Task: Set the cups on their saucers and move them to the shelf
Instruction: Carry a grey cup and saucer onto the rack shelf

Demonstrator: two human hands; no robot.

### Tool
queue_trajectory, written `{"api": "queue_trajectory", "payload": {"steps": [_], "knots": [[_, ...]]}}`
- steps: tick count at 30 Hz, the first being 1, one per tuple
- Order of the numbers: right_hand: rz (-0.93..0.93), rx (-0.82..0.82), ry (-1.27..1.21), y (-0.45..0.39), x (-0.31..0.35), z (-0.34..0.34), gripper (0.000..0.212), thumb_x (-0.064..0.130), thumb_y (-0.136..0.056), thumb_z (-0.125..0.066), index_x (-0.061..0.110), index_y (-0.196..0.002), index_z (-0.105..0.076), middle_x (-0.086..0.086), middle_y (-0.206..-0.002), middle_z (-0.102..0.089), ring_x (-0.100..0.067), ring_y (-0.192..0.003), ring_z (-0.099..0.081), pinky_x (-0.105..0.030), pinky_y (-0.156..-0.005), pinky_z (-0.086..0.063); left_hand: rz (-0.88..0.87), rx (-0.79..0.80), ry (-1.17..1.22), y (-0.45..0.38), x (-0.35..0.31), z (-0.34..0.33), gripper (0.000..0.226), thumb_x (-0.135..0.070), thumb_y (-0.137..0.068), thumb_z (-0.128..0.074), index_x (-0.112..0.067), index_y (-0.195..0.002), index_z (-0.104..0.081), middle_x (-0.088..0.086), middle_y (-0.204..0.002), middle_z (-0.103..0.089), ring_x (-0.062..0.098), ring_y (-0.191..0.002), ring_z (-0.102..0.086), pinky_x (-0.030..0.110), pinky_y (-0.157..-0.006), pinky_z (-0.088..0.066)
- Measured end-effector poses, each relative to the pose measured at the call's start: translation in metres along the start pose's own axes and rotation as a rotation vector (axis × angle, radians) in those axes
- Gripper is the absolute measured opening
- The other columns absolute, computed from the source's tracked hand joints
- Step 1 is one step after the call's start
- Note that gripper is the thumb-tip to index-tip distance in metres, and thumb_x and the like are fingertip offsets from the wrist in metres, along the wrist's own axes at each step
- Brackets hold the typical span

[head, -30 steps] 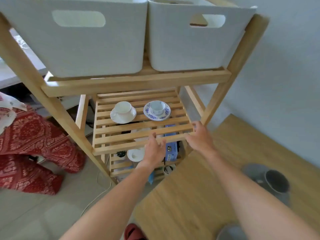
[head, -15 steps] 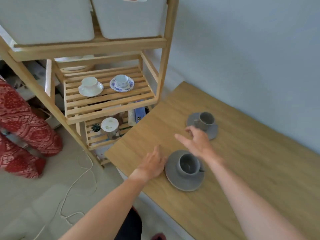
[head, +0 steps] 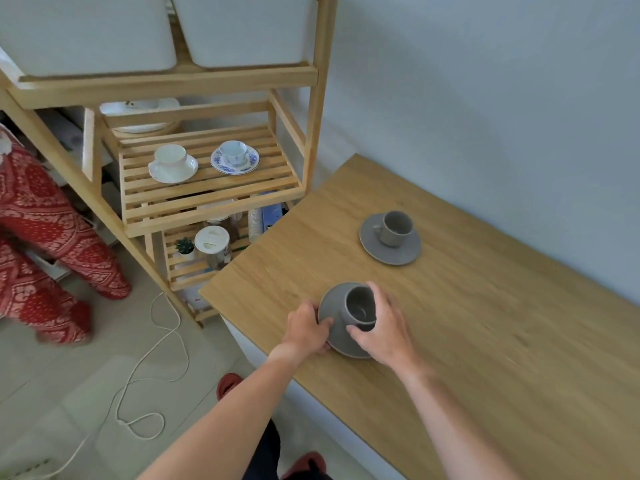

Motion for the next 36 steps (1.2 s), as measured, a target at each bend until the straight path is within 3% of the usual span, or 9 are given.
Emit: {"api": "queue_trajectory", "payload": {"steps": [5, 9, 15, 21, 26, 30, 36], "knots": [[-0.046, -0.053, -0.131, -0.008, 0.001, -0.006, 0.095, 0.033, -0.075, -0.085, 0.023, -0.15, -0.028, 0.002, -0.144, -0.046, -0.019, -0.132, -0.048, -0.025, -0.097, -0.04, 0.045, 0.034, 0.175, -0.008, -0.004, 0.002, 0.022, -0.017, -0.1, -0.06, -0.009, -0.114, -0.045, 0.015, -0.121, -0.056, 0.035, -0.104, -0.068, 0.028, -0.049, -0.061], [-0.021, -0.096, -0.194, -0.025, 0.016, -0.014, 0.078, 0.033, -0.068, -0.088, 0.031, -0.128, -0.039, 0.013, -0.122, -0.054, -0.012, -0.114, -0.056, -0.025, -0.087, -0.046, 0.053, -0.005, 0.288, -0.018, -0.001, 0.015, 0.021, -0.014, -0.101, -0.057, -0.007, -0.115, -0.043, 0.018, -0.125, -0.055, 0.034, -0.101, -0.068, 0.03, -0.05, -0.061], [0.114, -0.04, -0.208, -0.084, 0.07, -0.035, 0.071, 0.033, -0.069, -0.086, 0.038, -0.127, -0.044, 0.023, -0.116, -0.055, -0.007, -0.113, -0.056, -0.027, -0.091, -0.048, 0.051, -0.126, 0.499, -0.047, 0.001, 0.068, 0.018, -0.011, -0.103, -0.052, -0.007, -0.115, -0.04, 0.02, -0.126, -0.055, 0.037, -0.108, -0.066, 0.022, -0.048, -0.057], [0.254, 0.002, -0.194, -0.164, 0.15, -0.081, 0.078, 0.044, -0.065, -0.08, 0.041, -0.133, -0.044, 0.019, -0.127, -0.058, -0.01, -0.12, -0.056, -0.04, -0.096, -0.051, 0.03, -0.346, 0.552, -0.094, 0.002, 0.157, 0.017, -0.012, -0.103, -0.051, -0.007, -0.115, -0.042, 0.018, -0.12, -0.057, 0.033, -0.101, -0.069, 0.025, -0.051, -0.06], [0.356, 0.06, -0.218, -0.232, 0.219, -0.128, 0.081, 0.032, -0.068, -0.086, 0.032, -0.138, -0.045, 0.012, -0.13, -0.056, -0.008, -0.123, -0.05, -0.032, -0.1, -0.048, 0.036, -0.452, 0.565, -0.14, 0.008, 0.234, 0.018, -0.012, -0.102, -0.054, -0.011, -0.116, -0.042, 0.015, -0.12, -0.058, 0.03, -0.105, -0.069, 0.04, -0.063, -0.066], [0.386, 0.137, -0.222, -0.275, 0.258, -0.17, 0.08, 0.035, -0.069, -0.084, 0.038, -0.137, -0.042, 0.013, -0.13, -0.054, -0.008, -0.122, -0.05, -0.029, -0.096, -0.05, 0.116, -0.524, 0.588, -0.171, 0.018, 0.284, 0.017, -0.011, -0.102, -0.054, -0.009, -0.115, -0.043, 0.016, -0.118, -0.058, 0.031, -0.106, -0.067, 0.032, -0.058, -0.064], [0.383, 0.185, -0.156, -0.316, 0.29, -0.216, 0.084, 0.036, -0.071, -0.084, 0.035, -0.142, -0.04, 0.003, -0.132, -0.054, -0.016, -0.122, -0.051, -0.029, -0.093, -0.048, 0.234, -0.546, 0.607, -0.209, 0.039, 0.325, 0.023, -0.014, -0.102, -0.057, -0.01, -0.119, -0.043, 0.015, -0.114, -0.061, 0.026, -0.086, -0.073, 0.027, -0.049, -0.061]]}}
Point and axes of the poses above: each hand's wrist, its own y-axis away from the middle knuckle, its own z-axis out of the back of the hand, x = y × z, the point moved 2 cm from there along -y, towards the middle knuckle
